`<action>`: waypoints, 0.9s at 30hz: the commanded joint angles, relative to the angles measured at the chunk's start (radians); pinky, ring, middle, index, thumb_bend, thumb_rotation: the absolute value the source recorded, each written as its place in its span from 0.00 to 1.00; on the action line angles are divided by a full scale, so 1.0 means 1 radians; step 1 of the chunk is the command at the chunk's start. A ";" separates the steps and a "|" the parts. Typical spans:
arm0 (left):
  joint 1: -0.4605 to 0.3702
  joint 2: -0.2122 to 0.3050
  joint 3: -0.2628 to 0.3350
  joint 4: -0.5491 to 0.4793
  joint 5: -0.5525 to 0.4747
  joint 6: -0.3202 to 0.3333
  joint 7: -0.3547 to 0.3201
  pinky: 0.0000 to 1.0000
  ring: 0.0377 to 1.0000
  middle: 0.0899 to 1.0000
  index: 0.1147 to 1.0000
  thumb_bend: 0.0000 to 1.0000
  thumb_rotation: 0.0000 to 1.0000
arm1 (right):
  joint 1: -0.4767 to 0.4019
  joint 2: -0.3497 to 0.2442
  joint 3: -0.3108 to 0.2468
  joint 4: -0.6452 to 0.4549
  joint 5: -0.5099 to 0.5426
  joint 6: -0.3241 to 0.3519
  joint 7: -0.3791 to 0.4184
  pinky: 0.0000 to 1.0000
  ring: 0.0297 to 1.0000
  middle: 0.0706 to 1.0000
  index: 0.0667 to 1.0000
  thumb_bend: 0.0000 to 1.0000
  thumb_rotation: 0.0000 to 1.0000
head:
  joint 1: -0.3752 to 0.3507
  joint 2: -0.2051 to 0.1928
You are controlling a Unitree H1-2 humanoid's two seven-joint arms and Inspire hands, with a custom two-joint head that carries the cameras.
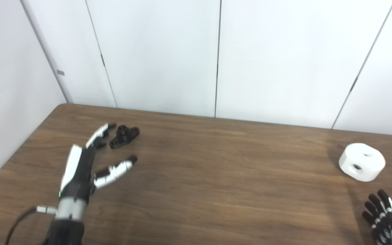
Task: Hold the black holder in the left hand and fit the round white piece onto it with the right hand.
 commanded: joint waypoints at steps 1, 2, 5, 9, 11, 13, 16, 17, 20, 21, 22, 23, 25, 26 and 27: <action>-0.031 0.045 -0.003 0.007 0.048 -0.002 -0.006 0.91 0.95 0.94 0.88 0.75 0.26 | 0.006 -0.001 0.001 0.019 0.010 0.010 -0.011 1.00 0.95 0.96 0.98 0.59 1.00 | 0.001 0.001; -0.045 0.057 -0.006 0.027 0.067 -0.013 -0.002 0.92 0.95 0.93 0.87 0.75 0.26 | 0.005 0.000 0.004 0.021 0.010 0.010 -0.012 1.00 0.96 0.96 0.98 0.60 1.00 | 0.000 0.000; -0.083 0.084 -0.016 0.070 0.127 -0.012 0.005 0.87 0.92 0.91 0.84 0.77 0.27 | 0.006 0.001 0.010 0.018 0.014 0.019 -0.013 1.00 0.98 0.97 0.99 0.62 1.00 | -0.001 0.000; -0.131 0.119 -0.022 0.140 0.205 -0.007 0.017 0.82 0.92 0.90 0.82 0.78 0.29 | 0.008 0.001 0.019 0.022 0.005 0.012 -0.017 1.00 0.97 0.97 0.98 0.63 1.00 | -0.010 0.000; -0.155 0.130 -0.024 0.187 0.247 -0.014 0.044 0.78 0.89 0.87 0.80 0.81 0.33 | 0.010 -0.001 0.026 0.023 -0.004 0.011 -0.022 1.00 0.98 0.97 0.98 0.65 1.00 | -0.012 0.000; -0.178 0.141 -0.033 0.233 0.295 -0.011 0.071 0.77 0.88 0.86 0.78 0.83 0.35 | 0.012 -0.003 0.031 0.020 -0.012 0.011 -0.028 1.00 0.98 0.97 0.98 0.66 1.00 | -0.012 0.000; -0.205 0.151 -0.043 0.280 0.339 0.011 0.079 0.79 0.90 0.87 0.78 0.84 0.38 | 0.013 -0.006 0.033 0.024 -0.026 0.001 -0.037 1.00 0.98 0.97 0.97 0.67 1.00 | -0.011 0.001; -0.214 0.151 -0.044 0.295 0.349 0.021 0.080 0.80 0.91 0.87 0.78 0.85 0.38 | 0.013 -0.006 0.033 0.027 -0.026 -0.002 -0.038 1.00 0.98 0.96 0.97 0.67 1.00 | -0.011 0.001; -0.236 0.154 -0.051 0.333 0.373 0.038 0.084 0.80 0.91 0.87 0.78 0.86 0.39 | 0.013 -0.007 0.032 0.030 -0.016 -0.004 -0.035 1.00 0.98 0.97 0.98 0.67 1.00 | -0.010 0.001; -0.241 0.156 -0.054 0.345 0.379 0.039 0.083 0.80 0.91 0.87 0.78 0.86 0.40 | 0.013 -0.007 0.032 0.031 -0.013 -0.004 -0.034 1.00 0.98 0.97 0.98 0.67 1.00 | -0.010 0.001; -0.246 0.158 -0.056 0.356 0.383 0.042 0.080 0.81 0.91 0.87 0.79 0.86 0.40 | 0.013 -0.008 0.032 0.031 -0.012 -0.004 -0.034 1.00 0.99 0.97 0.98 0.67 1.00 | -0.009 0.002; -0.249 0.160 -0.058 0.362 0.386 0.045 0.078 0.83 0.91 0.88 0.79 0.85 0.40 | 0.013 -0.009 0.032 0.031 -0.012 -0.004 -0.034 1.00 0.99 0.97 0.98 0.67 1.00 | -0.009 0.002; -0.264 0.168 -0.071 0.386 0.402 0.068 0.064 0.84 0.92 0.88 0.80 0.86 0.41 | 0.015 -0.009 0.032 0.030 -0.013 -0.003 -0.034 1.00 0.98 0.97 0.98 0.67 1.00 | -0.009 0.002; -0.268 0.173 -0.079 0.395 0.412 0.076 0.059 0.85 0.92 0.88 0.80 0.87 0.41 | 0.016 -0.009 0.032 0.030 -0.013 -0.003 -0.035 1.00 0.97 0.97 0.97 0.67 1.00 | -0.012 0.001; -0.274 0.179 -0.089 0.405 0.424 0.084 0.054 0.85 0.92 0.88 0.80 0.87 0.42 | 0.017 -0.009 0.032 0.030 -0.015 -0.005 -0.037 1.00 0.96 0.96 0.97 0.67 1.00 | -0.012 0.001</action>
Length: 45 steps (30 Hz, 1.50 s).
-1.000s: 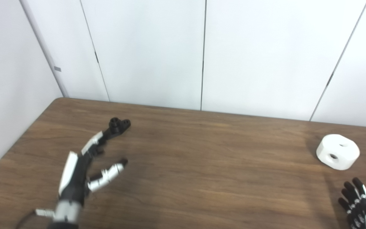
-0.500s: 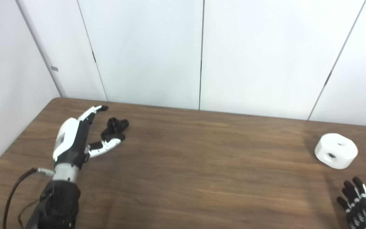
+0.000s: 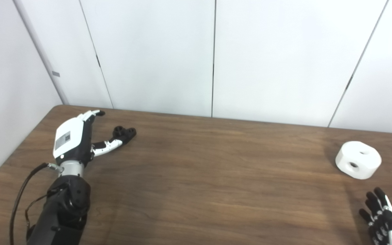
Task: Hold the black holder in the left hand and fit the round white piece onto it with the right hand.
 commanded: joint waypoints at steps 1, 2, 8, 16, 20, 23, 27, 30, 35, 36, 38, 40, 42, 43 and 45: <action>-0.060 0.049 -0.014 0.003 0.045 0.013 0.003 0.85 0.91 0.87 0.79 0.89 0.43 | 0.015 -0.003 0.002 0.020 -0.010 0.018 -0.012 1.00 0.95 0.95 0.97 0.67 1.00 | 0.001 -0.002; -0.064 0.053 -0.024 0.011 0.053 0.021 0.000 0.86 0.91 0.87 0.79 0.90 0.44 | 0.014 -0.003 0.001 0.022 -0.013 0.013 -0.015 1.00 0.92 0.94 0.96 0.66 1.00 | 0.001 -0.002; -0.095 0.065 -0.062 0.094 0.055 0.010 0.020 0.86 0.90 0.86 0.76 0.94 0.46 | 0.014 -0.005 0.002 0.025 -0.024 0.010 -0.022 1.00 0.91 0.91 0.96 0.67 1.00 | 0.000 0.000; -0.141 0.067 -0.090 0.198 0.045 0.033 0.010 0.91 0.92 0.87 0.75 0.93 0.45 | 0.023 -0.015 0.017 0.020 -0.054 0.008 -0.017 1.00 0.96 0.94 0.96 0.72 1.00 | -0.003 0.002; -0.170 0.069 -0.098 0.259 0.039 0.032 0.017 0.91 0.92 0.87 0.75 0.93 0.43 | 0.027 -0.015 0.019 0.016 -0.051 0.009 -0.016 1.00 0.96 0.94 0.96 0.72 1.00 | -0.003 0.004; -0.189 0.073 -0.103 0.302 0.028 0.023 0.021 0.92 0.92 0.87 0.76 0.93 0.45 | 0.027 -0.014 0.020 0.012 -0.040 0.010 -0.011 1.00 0.98 0.95 0.97 0.73 1.00 | -0.005 0.006; -0.209 0.075 -0.106 0.354 0.013 0.016 0.042 0.91 0.92 0.86 0.76 0.92 0.44 | 0.029 -0.013 0.022 0.008 -0.036 0.017 -0.010 1.00 1.00 0.96 0.97 0.75 1.00 | -0.007 0.006; -0.220 0.078 -0.111 0.387 0.003 0.016 0.051 0.91 0.92 0.87 0.76 0.92 0.44 | 0.030 -0.013 0.022 0.011 -0.028 0.010 -0.009 1.00 1.00 0.96 0.97 0.73 1.00 | -0.008 0.007; -0.230 0.079 -0.115 0.420 -0.008 0.019 0.068 0.89 0.91 0.87 0.78 0.92 0.43 | 0.033 -0.010 0.022 0.002 -0.029 0.018 -0.014 1.00 1.00 0.96 0.97 0.72 1.00 | -0.009 0.008; -0.231 0.079 -0.113 0.423 -0.013 0.018 0.069 0.89 0.91 0.87 0.78 0.92 0.43 | 0.033 -0.010 0.022 0.002 -0.027 0.016 -0.013 1.00 1.00 0.96 0.97 0.72 1.00 | -0.010 0.008; -0.234 0.080 -0.113 0.434 -0.023 0.013 0.074 0.89 0.91 0.87 0.78 0.92 0.42 | 0.033 -0.011 0.023 0.005 -0.030 0.011 -0.013 1.00 1.00 0.96 0.97 0.72 1.00 | -0.011 0.009; -0.237 0.083 -0.114 0.444 -0.033 0.009 0.080 0.89 0.91 0.86 0.77 0.92 0.42 | 0.035 -0.010 0.023 0.004 -0.032 0.009 -0.015 1.00 0.99 0.96 0.97 0.73 1.00 | -0.012 0.009; -0.240 0.083 -0.112 0.449 -0.047 0.004 0.082 0.89 0.91 0.86 0.76 0.91 0.42 | 0.036 -0.010 0.022 0.001 -0.034 0.013 -0.017 1.00 0.99 0.96 0.97 0.75 1.00 | -0.012 0.010; -0.241 0.083 -0.110 0.449 -0.056 0.002 0.080 0.89 0.91 0.86 0.75 0.90 0.41 | 0.037 -0.009 0.022 -0.001 -0.035 0.016 -0.018 1.00 0.98 0.96 0.96 0.75 1.00 | -0.013 0.011; -0.242 0.082 -0.108 0.445 -0.072 0.000 0.074 0.89 0.91 0.86 0.74 0.90 0.41 | 0.038 -0.009 0.022 -0.002 -0.033 0.016 -0.018 1.00 0.98 0.96 0.96 0.75 1.00 | -0.013 0.012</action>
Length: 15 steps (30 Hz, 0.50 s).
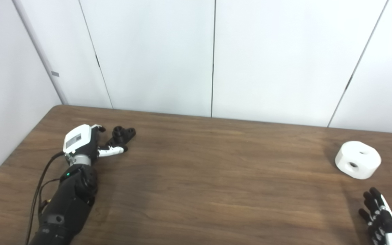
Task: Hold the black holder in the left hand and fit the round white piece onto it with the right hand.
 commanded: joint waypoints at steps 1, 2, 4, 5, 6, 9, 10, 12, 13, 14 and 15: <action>-0.049 0.035 0.013 -0.022 -0.014 -0.013 0.019 0.89 0.91 0.86 0.73 0.90 0.41 | 0.026 0.000 0.007 0.002 -0.002 0.028 -0.004 1.00 0.98 0.96 0.97 0.74 1.00 | 0.000 0.002; -0.049 0.033 0.014 -0.027 -0.023 -0.012 0.015 0.89 0.91 0.87 0.73 0.89 0.40 | 0.026 -0.001 0.007 0.003 -0.003 0.027 -0.003 1.00 0.98 0.96 0.97 0.74 1.00 | 0.000 0.002; -0.049 0.031 0.010 -0.036 -0.031 -0.006 0.011 0.88 0.92 0.87 0.73 0.89 0.40 | 0.026 -0.001 0.009 0.004 -0.006 0.025 -0.003 1.00 0.99 0.96 0.97 0.73 1.00 | -0.002 0.003; -0.048 0.030 0.008 -0.040 -0.033 -0.005 0.012 0.87 0.91 0.87 0.72 0.88 0.40 | 0.026 -0.001 0.009 0.005 -0.007 0.023 -0.003 1.00 0.99 0.96 0.97 0.73 1.00 | -0.002 0.003; -0.047 0.029 0.008 -0.042 -0.038 -0.009 0.014 0.86 0.91 0.87 0.72 0.88 0.39 | 0.026 -0.001 0.010 0.005 -0.009 0.023 -0.004 1.00 0.99 0.96 0.96 0.73 1.00 | -0.003 0.004; -0.046 0.027 0.006 -0.040 -0.049 -0.018 0.018 0.85 0.91 0.86 0.72 0.88 0.39 | 0.028 -0.001 0.011 0.000 -0.012 0.026 -0.005 1.00 0.98 0.96 0.96 0.73 1.00 | -0.004 0.006; -0.046 0.027 0.004 -0.040 -0.049 -0.019 0.019 0.84 0.90 0.86 0.72 0.88 0.39 | 0.028 0.000 0.012 -0.003 -0.012 0.028 -0.005 1.00 0.98 0.96 0.96 0.74 1.00 | -0.005 0.006; -0.046 0.027 -0.001 -0.046 -0.049 -0.016 0.016 0.83 0.90 0.86 0.72 0.88 0.40 | 0.030 -0.001 0.013 -0.006 -0.012 0.034 -0.005 1.00 0.99 0.96 0.97 0.73 1.00 | -0.005 0.007; -0.046 0.026 -0.002 -0.047 -0.050 -0.016 0.016 0.84 0.90 0.86 0.72 0.88 0.40 | 0.030 -0.001 0.013 -0.008 -0.011 0.036 -0.006 1.00 0.99 0.97 0.97 0.73 1.00 | -0.006 0.008; -0.046 0.025 -0.003 -0.048 -0.053 -0.016 0.016 0.83 0.90 0.86 0.71 0.88 0.39 | 0.031 -0.001 0.014 -0.010 -0.011 0.038 -0.007 1.00 0.99 0.97 0.97 0.74 1.00 | -0.007 0.009; -0.046 0.024 -0.003 -0.049 -0.056 -0.016 0.014 0.83 0.90 0.86 0.72 0.88 0.39 | 0.032 -0.001 0.014 -0.011 -0.013 0.040 -0.008 1.00 0.99 0.97 0.97 0.74 1.00 | -0.007 0.009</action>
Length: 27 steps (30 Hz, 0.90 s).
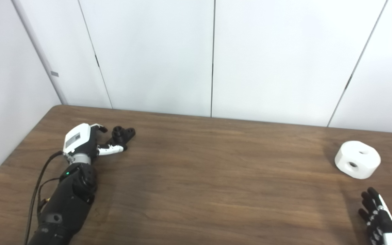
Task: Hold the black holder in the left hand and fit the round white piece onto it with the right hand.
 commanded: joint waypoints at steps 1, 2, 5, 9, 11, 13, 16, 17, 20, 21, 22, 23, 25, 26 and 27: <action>-0.043 0.024 -0.001 -0.032 -0.005 -0.017 0.009 0.83 0.90 0.86 0.72 0.88 0.39 | 0.025 -0.002 0.004 0.001 -0.008 0.034 -0.005 1.00 0.99 0.97 0.97 0.74 1.00 | 0.001 0.001; -0.044 0.024 -0.003 -0.030 -0.006 -0.019 0.009 0.83 0.90 0.86 0.71 0.88 0.39 | 0.025 -0.003 0.004 0.002 -0.006 0.032 -0.005 1.00 0.99 0.96 0.97 0.73 1.00 | 0.001 0.001; -0.047 0.023 -0.006 -0.024 -0.013 -0.022 0.008 0.84 0.90 0.86 0.71 0.88 0.37 | 0.024 -0.002 0.005 0.003 -0.006 0.025 -0.005 1.00 0.98 0.96 0.97 0.71 1.00 | 0.000 0.001; -0.045 0.022 -0.007 -0.028 -0.020 -0.020 0.009 0.86 0.90 0.87 0.70 0.88 0.36 | 0.024 -0.002 0.007 0.000 -0.017 0.023 -0.009 1.00 0.98 0.96 0.97 0.71 1.00 | -0.002 0.005; -0.045 0.021 -0.005 -0.029 -0.027 -0.015 0.009 0.86 0.90 0.87 0.70 0.87 0.36 | 0.025 -0.002 0.007 -0.002 -0.015 0.026 -0.010 1.00 0.98 0.96 0.97 0.69 1.00 | -0.003 0.006; -0.044 0.022 -0.005 -0.030 -0.030 -0.010 0.007 0.85 0.90 0.87 0.69 0.87 0.36 | 0.026 -0.002 0.008 -0.005 -0.015 0.030 -0.011 1.00 0.99 0.96 0.97 0.69 1.00 | -0.003 0.006; -0.042 0.025 -0.006 -0.032 -0.030 -0.011 0.008 0.81 0.90 0.86 0.67 0.87 0.35 | 0.026 -0.003 0.009 -0.007 -0.018 0.035 -0.013 1.00 0.99 0.96 0.97 0.70 1.00 | -0.003 0.006; -0.040 0.026 -0.006 -0.032 -0.029 -0.013 0.011 0.80 0.90 0.86 0.66 0.87 0.34 | 0.027 -0.004 0.009 -0.008 -0.018 0.038 -0.013 1.00 0.99 0.96 0.97 0.70 1.00 | -0.006 0.008; -0.037 0.026 -0.007 -0.031 -0.026 -0.010 0.013 0.79 0.90 0.86 0.65 0.87 0.34 | 0.028 -0.006 0.011 -0.010 -0.018 0.038 -0.014 1.00 0.99 0.97 0.98 0.72 1.00 | -0.006 0.008; -0.037 0.026 -0.008 -0.028 -0.025 -0.011 0.015 0.81 0.90 0.86 0.64 0.87 0.34 | 0.028 -0.006 0.012 -0.010 -0.018 0.037 -0.016 1.00 0.99 0.96 0.98 0.71 1.00 | -0.006 0.008; -0.037 0.026 -0.009 -0.025 -0.025 -0.013 0.017 0.82 0.90 0.86 0.64 0.87 0.33 | 0.028 -0.005 0.012 -0.010 -0.018 0.036 -0.017 1.00 0.99 0.96 0.97 0.71 1.00 | -0.006 0.008; -0.036 0.026 -0.010 -0.024 -0.024 -0.014 0.018 0.83 0.90 0.86 0.64 0.87 0.33 | 0.028 -0.005 0.012 -0.010 -0.019 0.036 -0.018 1.00 0.99 0.96 0.97 0.71 1.00 | -0.006 0.008; -0.036 0.026 -0.013 -0.027 -0.024 -0.009 0.013 0.84 0.90 0.86 0.64 0.86 0.33 | 0.027 -0.006 0.013 -0.009 -0.022 0.032 -0.020 1.00 0.99 0.96 0.98 0.71 1.00 | -0.006 0.008; -0.036 0.026 -0.014 -0.029 -0.023 -0.004 0.011 0.85 0.90 0.86 0.63 0.86 0.33 | 0.027 -0.007 0.014 -0.010 -0.024 0.030 -0.020 1.00 0.99 0.96 0.98 0.70 1.00 | -0.008 0.011; -0.037 0.026 -0.015 -0.029 -0.022 -0.001 0.010 0.85 0.91 0.85 0.63 0.86 0.33 | 0.028 -0.008 0.014 -0.011 -0.027 0.029 -0.019 1.00 0.99 0.96 0.98 0.70 1.00 | -0.008 0.011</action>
